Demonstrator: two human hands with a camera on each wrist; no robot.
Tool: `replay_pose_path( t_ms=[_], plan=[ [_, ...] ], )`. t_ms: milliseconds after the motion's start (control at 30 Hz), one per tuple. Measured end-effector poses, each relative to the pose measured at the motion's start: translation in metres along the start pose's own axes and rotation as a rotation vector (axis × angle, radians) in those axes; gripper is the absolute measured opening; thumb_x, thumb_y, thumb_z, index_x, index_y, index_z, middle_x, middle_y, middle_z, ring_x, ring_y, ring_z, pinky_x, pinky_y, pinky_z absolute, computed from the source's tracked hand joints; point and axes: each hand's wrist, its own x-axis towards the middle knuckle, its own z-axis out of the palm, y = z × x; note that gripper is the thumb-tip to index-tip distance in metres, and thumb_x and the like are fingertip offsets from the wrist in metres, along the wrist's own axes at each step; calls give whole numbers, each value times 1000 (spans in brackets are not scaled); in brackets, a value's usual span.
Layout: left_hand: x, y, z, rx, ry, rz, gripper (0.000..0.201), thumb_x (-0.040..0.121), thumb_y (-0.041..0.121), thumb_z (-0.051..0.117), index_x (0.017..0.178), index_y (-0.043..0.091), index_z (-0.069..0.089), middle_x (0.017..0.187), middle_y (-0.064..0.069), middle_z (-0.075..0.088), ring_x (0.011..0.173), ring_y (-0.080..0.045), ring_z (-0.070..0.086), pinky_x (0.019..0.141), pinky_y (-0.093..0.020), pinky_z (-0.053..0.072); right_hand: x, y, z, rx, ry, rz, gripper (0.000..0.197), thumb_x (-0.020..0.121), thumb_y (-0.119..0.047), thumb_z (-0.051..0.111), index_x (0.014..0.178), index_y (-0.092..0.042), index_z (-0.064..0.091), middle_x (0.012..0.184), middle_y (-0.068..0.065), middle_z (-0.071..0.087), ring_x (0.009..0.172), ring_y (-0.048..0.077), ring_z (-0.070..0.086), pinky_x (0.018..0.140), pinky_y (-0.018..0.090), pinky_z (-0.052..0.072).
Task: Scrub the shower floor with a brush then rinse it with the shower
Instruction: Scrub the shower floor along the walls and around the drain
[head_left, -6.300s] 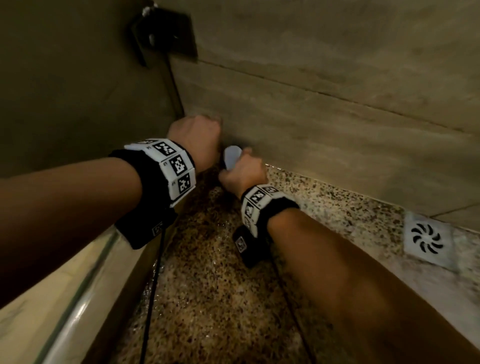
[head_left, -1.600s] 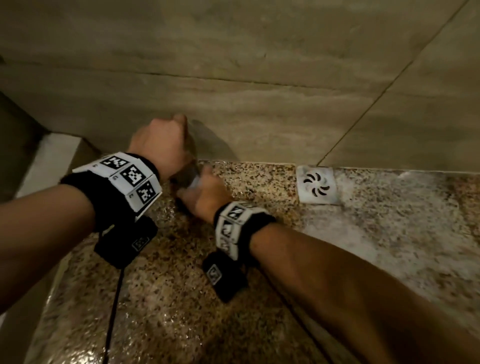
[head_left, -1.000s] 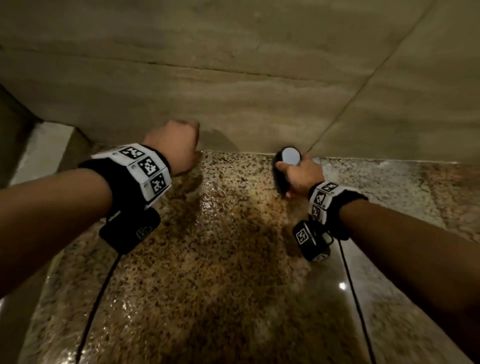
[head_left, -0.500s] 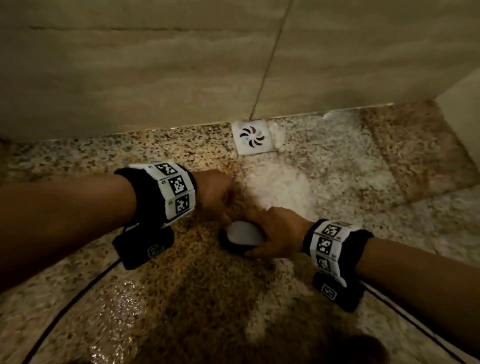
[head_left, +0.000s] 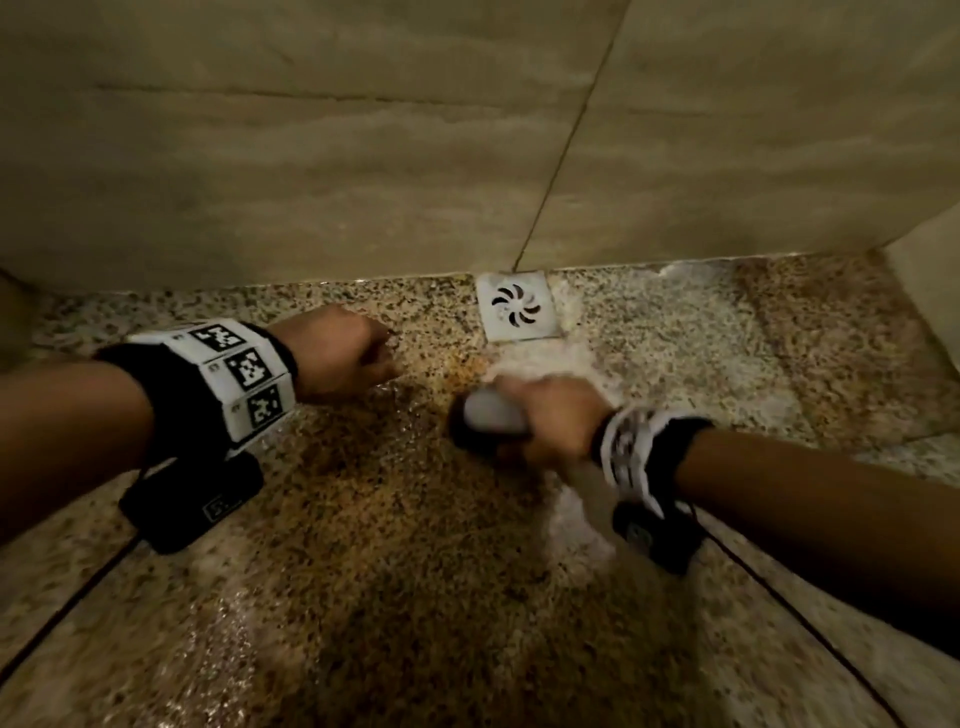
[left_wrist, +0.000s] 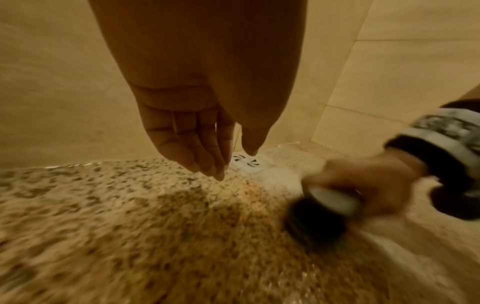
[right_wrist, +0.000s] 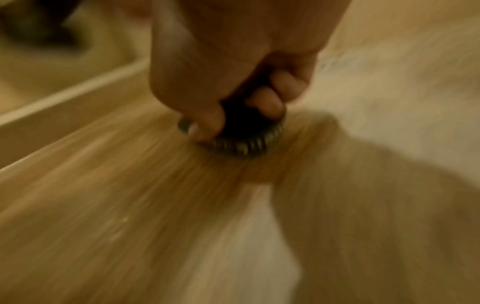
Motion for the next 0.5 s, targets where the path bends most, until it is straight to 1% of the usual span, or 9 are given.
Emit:
replay_pose_path(
  t_ms=[33, 100, 167, 233, 267, 367, 400, 433, 500],
  plan=[
    [0, 0, 1, 14, -1, -11, 33, 96, 47, 43, 77, 19, 45, 70, 0, 47, 72, -22, 45, 64, -27, 31, 18, 14, -13, -21, 48, 132, 63, 80, -54, 65, 132, -29, 41, 110, 6, 66, 97, 29, 63, 69, 29, 42],
    [5, 6, -1, 6, 12, -18, 34, 96, 45, 44, 81, 15, 50, 76, -7, 55, 76, -26, 51, 65, -27, 33, 43, 26, -33, -40, 108, 256, 68, 83, -57, 61, 136, -23, 36, 110, 11, 65, 95, 31, 62, 67, 29, 40],
    [18, 19, -3, -18, 42, 1, 29, 96, 37, 48, 92, 10, 57, 91, -15, 64, 88, -31, 58, 67, -27, 34, 41, 10, -20, -62, 127, 168, 67, 82, -56, 63, 133, -21, 38, 107, 9, 65, 93, 30, 62, 66, 28, 40],
    [32, 33, -6, -27, 61, 17, 25, 94, 31, 50, 98, 9, 58, 99, -18, 65, 94, -33, 60, 68, -28, 36, 29, -10, -1, -34, 22, 9, 62, 81, -55, 65, 127, -22, 42, 103, 5, 63, 93, 28, 63, 67, 27, 40],
    [37, 37, -7, -34, 63, 18, 24, 94, 31, 50, 100, 9, 57, 100, -18, 65, 94, -33, 60, 68, -29, 37, 32, -6, 0, -29, 17, -1, 62, 80, -57, 64, 126, -22, 42, 101, 4, 62, 93, 28, 63, 67, 27, 39],
    [46, 40, -7, -36, 80, -25, 22, 94, 29, 47, 101, 10, 55, 103, -19, 63, 94, -35, 59, 68, -31, 39, 63, 29, -24, 2, 141, 360, 72, 81, -63, 59, 133, -17, 40, 113, 10, 63, 102, 31, 62, 70, 28, 40],
    [47, 37, -6, -32, 86, -39, 20, 94, 28, 47, 99, 10, 55, 103, -19, 63, 94, -35, 59, 68, -32, 40, 65, 32, -28, 48, 162, 433, 73, 82, -63, 58, 134, -15, 39, 117, 12, 62, 102, 32, 61, 71, 29, 41],
    [46, 34, -5, -36, 96, -50, 18, 93, 27, 47, 96, 11, 54, 103, -19, 64, 93, -35, 59, 69, -32, 41, 59, 28, -25, 53, 179, 416, 72, 82, -62, 59, 132, -15, 39, 116, 11, 63, 98, 30, 61, 70, 29, 41],
    [43, 23, -4, -41, 130, -61, 18, 94, 29, 46, 92, 12, 53, 101, -20, 64, 92, -35, 60, 69, -32, 41, 35, 5, -1, 30, 143, 230, 66, 81, -59, 62, 129, -18, 39, 108, 7, 64, 88, 26, 61, 69, 29, 44]
  ],
)
